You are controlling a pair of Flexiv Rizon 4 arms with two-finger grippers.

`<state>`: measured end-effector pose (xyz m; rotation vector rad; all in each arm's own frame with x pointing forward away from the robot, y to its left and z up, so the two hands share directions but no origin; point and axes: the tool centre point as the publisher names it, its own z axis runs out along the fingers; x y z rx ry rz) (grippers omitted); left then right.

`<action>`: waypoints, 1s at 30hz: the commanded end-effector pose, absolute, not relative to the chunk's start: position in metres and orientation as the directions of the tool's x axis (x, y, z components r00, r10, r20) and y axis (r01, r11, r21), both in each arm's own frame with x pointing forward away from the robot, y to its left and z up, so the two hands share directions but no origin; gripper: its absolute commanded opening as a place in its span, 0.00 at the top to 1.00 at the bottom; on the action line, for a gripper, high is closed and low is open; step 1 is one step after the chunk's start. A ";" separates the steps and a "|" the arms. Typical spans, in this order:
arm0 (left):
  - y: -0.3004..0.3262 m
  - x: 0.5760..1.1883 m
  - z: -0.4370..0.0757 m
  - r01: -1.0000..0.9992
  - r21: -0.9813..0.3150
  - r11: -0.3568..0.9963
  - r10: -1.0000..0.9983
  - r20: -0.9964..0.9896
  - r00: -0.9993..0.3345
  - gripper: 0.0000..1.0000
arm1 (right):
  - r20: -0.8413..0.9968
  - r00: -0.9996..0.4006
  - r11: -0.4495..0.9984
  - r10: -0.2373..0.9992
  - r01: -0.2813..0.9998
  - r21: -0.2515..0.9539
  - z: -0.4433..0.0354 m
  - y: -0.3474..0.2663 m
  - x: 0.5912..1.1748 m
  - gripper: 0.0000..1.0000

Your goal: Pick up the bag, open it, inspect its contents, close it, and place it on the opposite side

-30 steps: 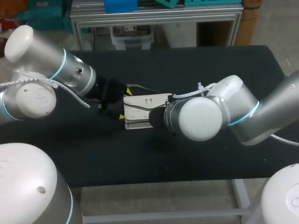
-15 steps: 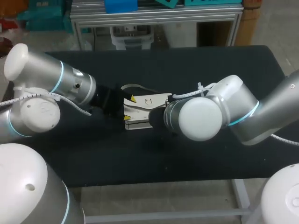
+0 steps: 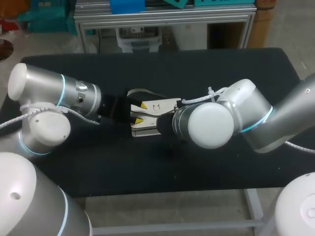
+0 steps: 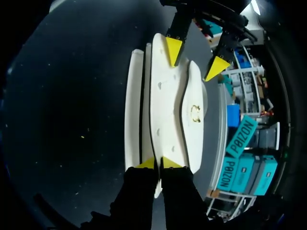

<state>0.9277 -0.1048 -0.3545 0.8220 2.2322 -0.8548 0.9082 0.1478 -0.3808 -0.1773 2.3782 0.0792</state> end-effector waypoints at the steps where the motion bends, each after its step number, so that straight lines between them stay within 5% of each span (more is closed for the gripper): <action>1: -0.111 0.940 -0.364 0.719 -0.359 0.594 0.310 -0.723 -0.618 0.54 | -0.741 -0.665 0.988 -0.095 -0.157 0.014 -0.386 0.145 0.906 1.00; 7: -0.115 0.949 -0.364 0.695 -0.341 0.634 0.290 -0.728 -0.621 0.64 | -0.741 -0.665 0.988 -0.095 -0.157 0.014 -0.386 0.145 0.906 1.00; 11: -0.114 0.957 -0.359 0.665 -0.368 0.650 0.267 -0.709 -0.653 1.00 | -0.741 -0.665 0.988 -0.095 -0.157 0.014 -0.386 0.145 0.906 1.00; 30: -0.086 0.997 -0.313 0.398 -0.611 0.684 0.124 -0.441 -0.889 1.00 | -0.741 -0.665 0.988 -0.095 -0.157 0.014 -0.386 0.145 0.906 1.00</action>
